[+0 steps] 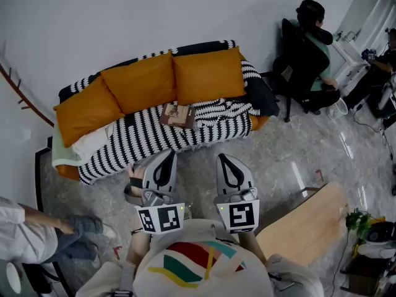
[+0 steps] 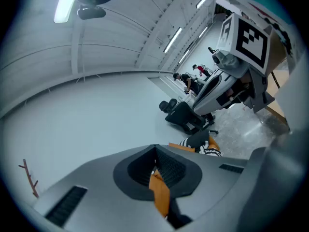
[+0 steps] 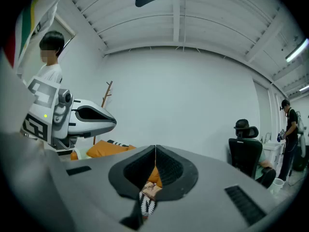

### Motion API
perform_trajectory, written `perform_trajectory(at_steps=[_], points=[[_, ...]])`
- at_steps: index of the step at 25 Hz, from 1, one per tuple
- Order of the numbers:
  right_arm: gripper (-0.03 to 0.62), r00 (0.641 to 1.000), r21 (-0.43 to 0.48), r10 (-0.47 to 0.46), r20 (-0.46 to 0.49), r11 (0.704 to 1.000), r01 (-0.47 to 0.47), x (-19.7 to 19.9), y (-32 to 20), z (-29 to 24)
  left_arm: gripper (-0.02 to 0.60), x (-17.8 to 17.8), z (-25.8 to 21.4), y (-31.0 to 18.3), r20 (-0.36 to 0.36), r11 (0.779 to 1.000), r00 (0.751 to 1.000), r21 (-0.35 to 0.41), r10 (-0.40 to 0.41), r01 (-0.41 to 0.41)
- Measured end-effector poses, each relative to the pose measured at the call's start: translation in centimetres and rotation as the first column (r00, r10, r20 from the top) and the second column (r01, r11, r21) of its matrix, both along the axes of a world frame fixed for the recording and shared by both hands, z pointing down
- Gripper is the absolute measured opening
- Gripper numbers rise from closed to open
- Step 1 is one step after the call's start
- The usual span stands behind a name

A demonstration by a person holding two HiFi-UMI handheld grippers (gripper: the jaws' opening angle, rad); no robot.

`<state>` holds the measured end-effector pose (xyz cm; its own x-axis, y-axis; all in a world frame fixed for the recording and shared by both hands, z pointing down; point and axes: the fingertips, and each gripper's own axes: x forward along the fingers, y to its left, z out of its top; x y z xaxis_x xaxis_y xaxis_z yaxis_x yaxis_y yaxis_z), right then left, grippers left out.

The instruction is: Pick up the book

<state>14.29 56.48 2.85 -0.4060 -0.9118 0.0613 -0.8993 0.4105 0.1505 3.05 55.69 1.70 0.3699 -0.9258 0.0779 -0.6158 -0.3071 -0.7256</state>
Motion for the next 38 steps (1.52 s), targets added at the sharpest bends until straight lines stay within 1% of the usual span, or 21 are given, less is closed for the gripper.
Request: perform_trajectory(at_steps=[2,8,15,18,21,24,28,31,33,38], points=[[0.015,1.000,-0.014,-0.006,-0.011,1.000,0.006,-0.8,-0.5,0.1,0.005,-0.8,0.0,-0.6,-0.005,1.000,1.000,-0.003,-0.005,0.005],[0.015,1.000,-0.031,-0.015,0.014,0.999,0.016,-2.5,-2.2,0.4,0.005,-2.8,0.5,-2.0,-0.023,1.000,0.999,-0.015,-0.025,0.025],[0.015,1.000,-0.048,-0.022,0.013,0.999,0.022,-5.2,-4.0,0.8,0.005,-6.0,0.9,-3.6,-0.048,0.999,0.998,-0.024,-0.047,0.046],[0.015,1.000,-0.050,-0.022,-0.002,0.999,0.022,-6.2,-4.9,1.0,0.005,-7.3,1.4,-4.3,-0.063,0.998,0.996,-0.034,-0.058,0.056],[0.015,1.000,-0.045,-0.014,-0.019,0.999,0.013,-6.9,-5.6,0.7,0.005,-8.2,1.6,-4.7,-0.077,0.998,0.996,-0.041,-0.052,0.049],[0.015,1.000,-0.045,-0.007,-0.024,0.999,0.006,-7.1,-6.3,0.8,0.005,-8.5,1.8,-5.3,-0.097,0.998,0.994,-0.048,-0.045,0.041],[0.015,0.999,-0.069,-0.020,-0.046,0.997,0.017,-6.7,-7.0,1.6,0.005,-8.3,2.5,-6.1,-0.117,0.996,0.991,-0.068,-0.059,0.051],[0.015,0.999,-0.088,-0.026,-0.044,0.996,0.022,-6.5,-8.8,2.4,0.005,-8.1,3.2,-7.6,-0.117,0.995,0.990,-0.081,-0.075,0.066],[0.015,0.999,-0.082,-0.037,-0.032,0.996,0.035,-6.5,-10.4,2.8,0.005,-8.2,3.5,-9.0,-0.109,0.993,0.990,-0.086,-0.086,0.076],[0.015,0.998,-0.082,-0.066,-0.013,0.995,0.064,-6.3,-15.2,2.9,0.005,-8.0,2.4,-13.5,-0.108,0.994,0.988,-0.048,-0.106,0.102]])
